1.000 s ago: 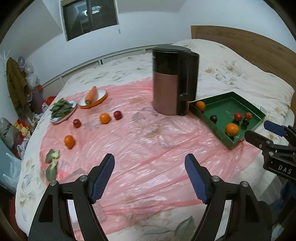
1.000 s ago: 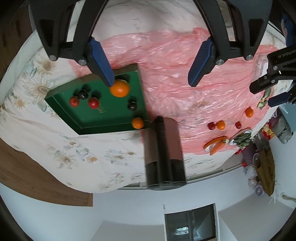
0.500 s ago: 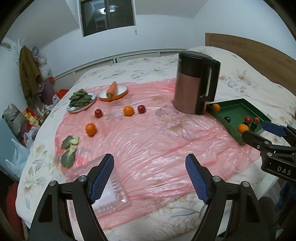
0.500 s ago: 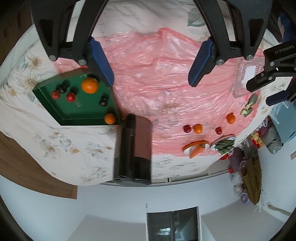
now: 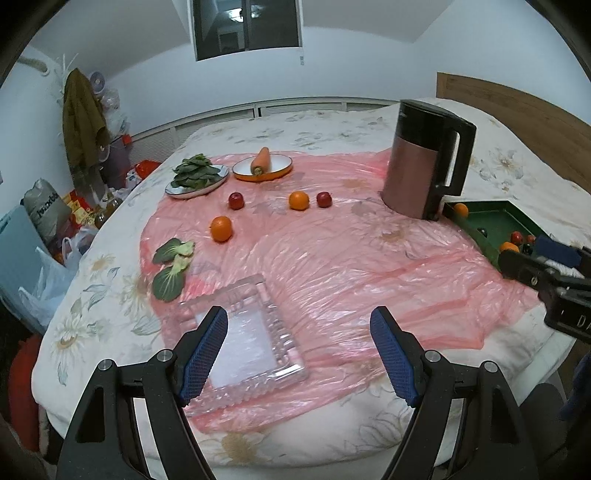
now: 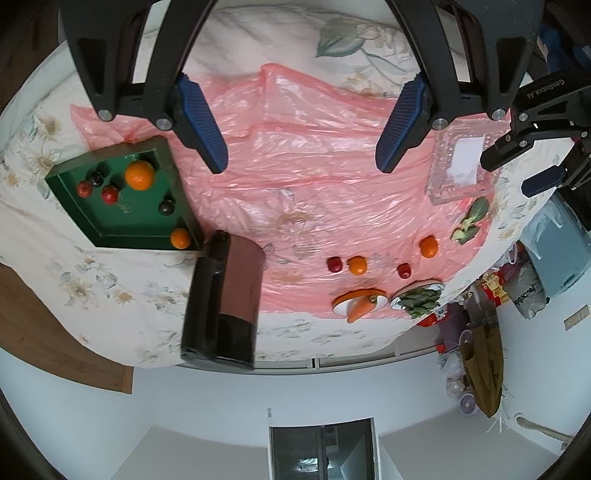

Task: Organize fruits
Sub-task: 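Move both open grippers back over the remaining fruit on the sheet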

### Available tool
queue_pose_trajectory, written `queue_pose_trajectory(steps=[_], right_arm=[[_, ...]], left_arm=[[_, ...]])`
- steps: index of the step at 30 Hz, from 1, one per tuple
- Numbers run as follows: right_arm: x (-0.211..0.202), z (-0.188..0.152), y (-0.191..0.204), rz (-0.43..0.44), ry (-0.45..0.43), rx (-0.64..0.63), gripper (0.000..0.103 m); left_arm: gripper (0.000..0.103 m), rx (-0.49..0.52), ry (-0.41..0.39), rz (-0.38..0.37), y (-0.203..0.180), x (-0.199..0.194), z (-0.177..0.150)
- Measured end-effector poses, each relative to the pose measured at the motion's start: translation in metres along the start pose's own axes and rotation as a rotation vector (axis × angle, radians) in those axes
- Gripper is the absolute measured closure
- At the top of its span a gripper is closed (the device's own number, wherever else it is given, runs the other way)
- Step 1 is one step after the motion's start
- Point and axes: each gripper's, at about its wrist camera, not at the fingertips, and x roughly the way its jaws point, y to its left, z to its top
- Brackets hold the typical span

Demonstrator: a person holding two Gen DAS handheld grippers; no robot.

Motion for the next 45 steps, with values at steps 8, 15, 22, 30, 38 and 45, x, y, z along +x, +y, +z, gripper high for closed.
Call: queue_pose_trajectory(steps=[8,15,22,30,38,45], right_arm=[[0.000,-0.002,0.028,0.033,0.019,-0.033,0.000],[-0.004,0.003,0.045,0.062,0.011,-0.063,0.000],[-0.001,0.002,0.053,0.073,0.023,-0.079,0.000],[0.005,0.005,0.058,0.090,0.030,-0.085,0.000],[0.013,0.016,0.061,0.120,0.022,-0.079,0.000],[0.015,0.037,0.069,0.151,-0.007,-0.074,0.000]], left_arm=[[0.028,-0.070,-0.022,0.033,0.036,-0.006,-0.005],[0.028,-0.138,-0.010,0.031,0.061,-0.004,-0.011],[0.028,-0.171,0.007,0.042,0.078,0.004,-0.017],[0.028,-0.196,0.020,0.048,0.090,0.010,-0.022],[0.029,-0.209,0.038,0.071,0.103,0.016,-0.021],[0.029,-0.204,0.032,0.078,0.110,0.015,-0.006]])
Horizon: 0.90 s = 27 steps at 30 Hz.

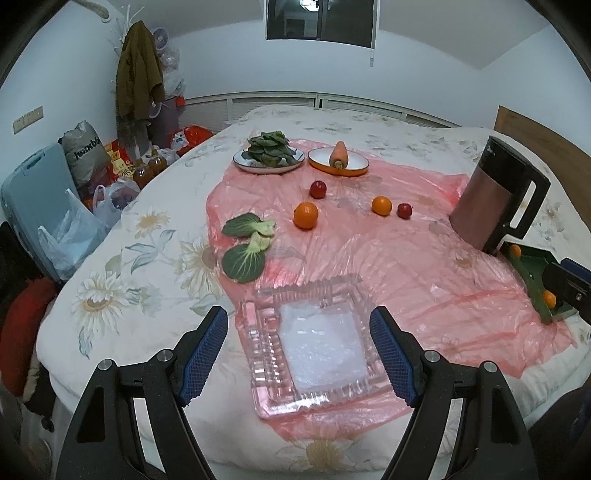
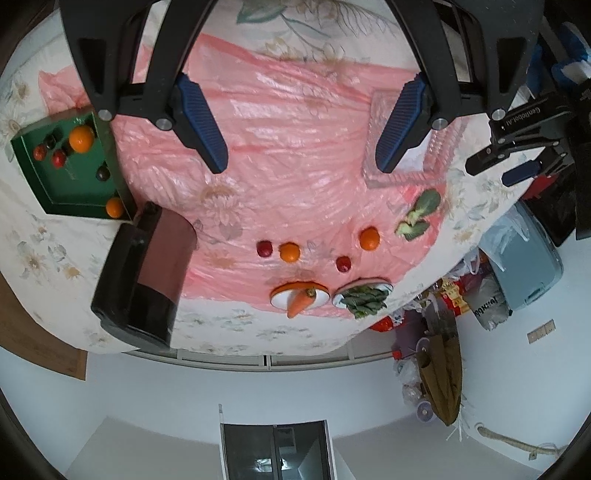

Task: Organize fruits
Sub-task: 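Move both open grippers back over the remaining fruit on the sheet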

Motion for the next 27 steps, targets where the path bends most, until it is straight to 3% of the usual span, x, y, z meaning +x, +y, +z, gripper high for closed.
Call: queue_pose_trajectory(steps=[14,20,27], right_arm=[[0.052,0.028,0.004,0.031,0.021,-0.030,0.000],[0.090,0.041,-0.010,0.027,0.057,-0.045,0.000],[0.160,0.062,-0.034,0.049,0.101,-0.033,0.000]], left_arm=[[0.029,0.003,-0.001,0.036,0.004,0.023,0.037],[0.030,0.008,0.041,0.017,0.008,0.058,0.059],[0.042,0.008,0.120,0.003,0.010,0.121,0.092]])
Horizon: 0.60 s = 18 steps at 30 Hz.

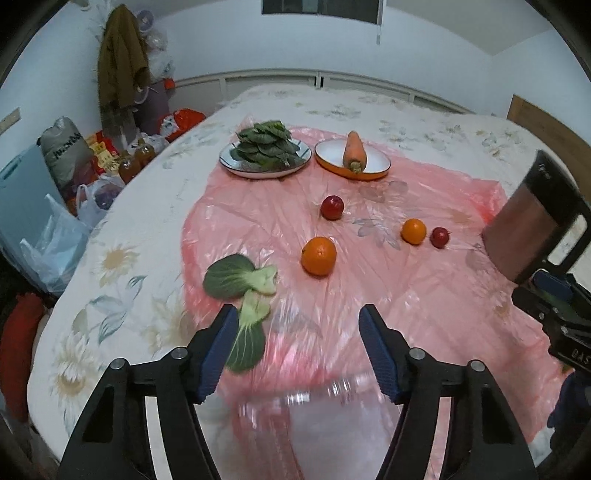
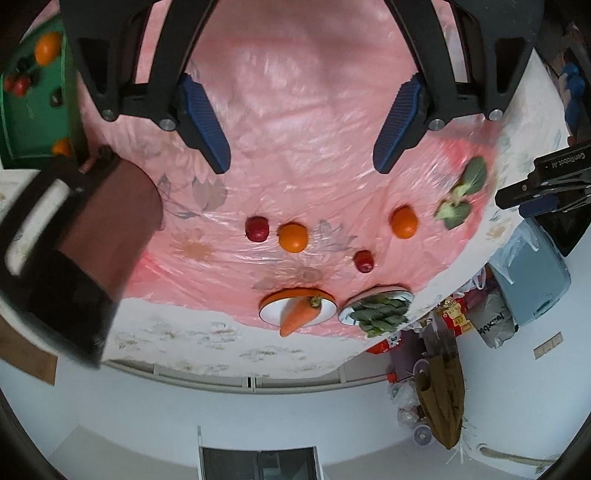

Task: Organize fruits
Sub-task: 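Move both open grippers back over the remaining fruit on the sheet, then grasp an orange with the left gripper while the right gripper grasps a red apple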

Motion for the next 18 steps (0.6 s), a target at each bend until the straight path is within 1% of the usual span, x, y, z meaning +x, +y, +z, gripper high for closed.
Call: queue_pose_trajectory(steps=[2,5,9,10,12,14,17,18], right_arm=[[0.027,0.009,-0.009,0.010,0.019,0.005,0.000],[0.058,0.018,-0.018,0.017,0.042,0.013,0.000],[0.095,0.030,-0.030,0.019,0.054,0.024,0.001],[0.104,0.033,-0.033,0.019,0.056,0.027,0.003],[0.118,0.038,-0.038,0.015,0.060,0.030,0.015],[0.126,0.041,-0.042,0.007,0.064,0.028,0.019],[0.140,0.045,-0.048,-0.004,0.069,0.024,0.023],[0.144,0.046,-0.049,-0.004,0.072,0.024,0.027]], left_arm=[[0.042,0.012,0.017,0.006,-0.003,0.017,0.008],[0.042,0.020,0.044,-0.010,-0.008,0.043,0.021],[0.042,0.045,0.073,-0.016,-0.017,0.075,0.030],[0.043,0.053,0.082,-0.018,-0.020,0.084,0.033],[0.043,0.061,0.090,-0.019,-0.023,0.096,0.036],[0.043,0.074,0.096,-0.018,-0.026,0.106,0.040],[0.044,0.087,0.102,-0.015,-0.029,0.119,0.044],[0.044,0.089,0.106,-0.013,-0.030,0.122,0.045]])
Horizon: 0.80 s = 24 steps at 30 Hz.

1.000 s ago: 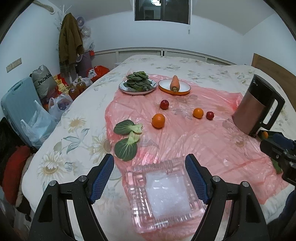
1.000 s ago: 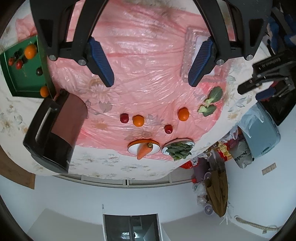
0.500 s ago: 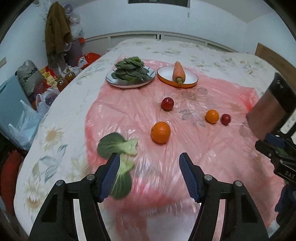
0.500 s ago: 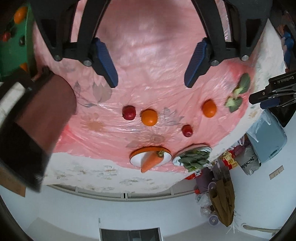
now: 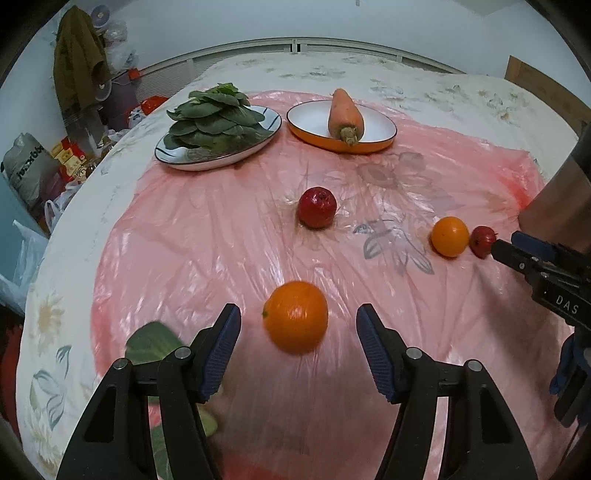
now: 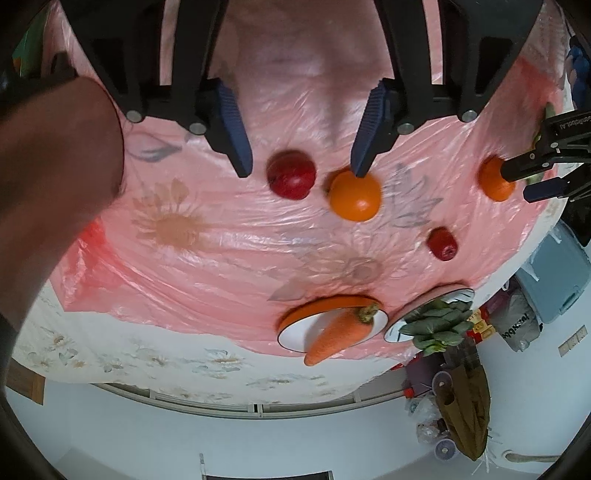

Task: Organize fruits
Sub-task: 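Grasp an orange with the left gripper while the right gripper grasps a red apple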

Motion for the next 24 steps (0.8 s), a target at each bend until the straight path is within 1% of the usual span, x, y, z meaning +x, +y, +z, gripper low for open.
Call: queue_pose_trajectory(steps=[2,4,5,6,8,10,12,13,15,17,20,24], right_arm=[[0.007,0.002,-0.001,-0.003,0.006,-0.008,0.032],[0.013,0.004,0.000,-0.008,0.014,-0.026,0.040],[0.017,0.005,0.002,-0.007,0.021,-0.037,0.049],[0.019,0.006,0.003,-0.011,0.025,-0.043,0.049],[0.025,0.007,0.005,-0.020,0.033,-0.057,0.050],[0.028,0.007,0.007,-0.029,0.037,-0.062,0.053],[0.030,0.007,0.005,-0.033,0.040,-0.063,0.063],[0.031,0.007,0.004,-0.032,0.042,-0.062,0.064],[0.032,0.007,0.002,-0.032,0.049,-0.064,0.074],[0.032,0.007,0.000,-0.034,0.056,-0.066,0.076],[0.033,0.006,-0.006,-0.017,0.056,-0.032,0.076],[0.039,0.007,-0.002,-0.035,0.062,-0.048,0.076]], left_arm=[[0.045,0.001,0.012,0.004,0.000,0.007,0.002],[0.048,0.001,0.024,0.006,0.000,0.014,0.002],[0.051,0.001,0.029,0.007,0.000,0.016,0.002],[0.055,-0.001,0.037,0.005,0.000,0.019,0.003],[0.058,-0.003,0.054,0.003,0.001,0.025,0.002],[0.060,-0.002,0.064,0.002,0.001,0.030,0.001],[0.067,0.003,0.073,0.007,0.000,0.035,0.000],[0.067,0.005,0.076,0.010,-0.001,0.037,-0.001],[0.067,0.007,0.074,0.011,-0.001,0.038,-0.001],[0.067,0.009,0.072,0.012,-0.001,0.037,-0.002],[0.067,0.002,0.073,0.004,0.001,0.037,-0.001],[0.067,0.011,0.073,0.015,-0.001,0.037,-0.002]])
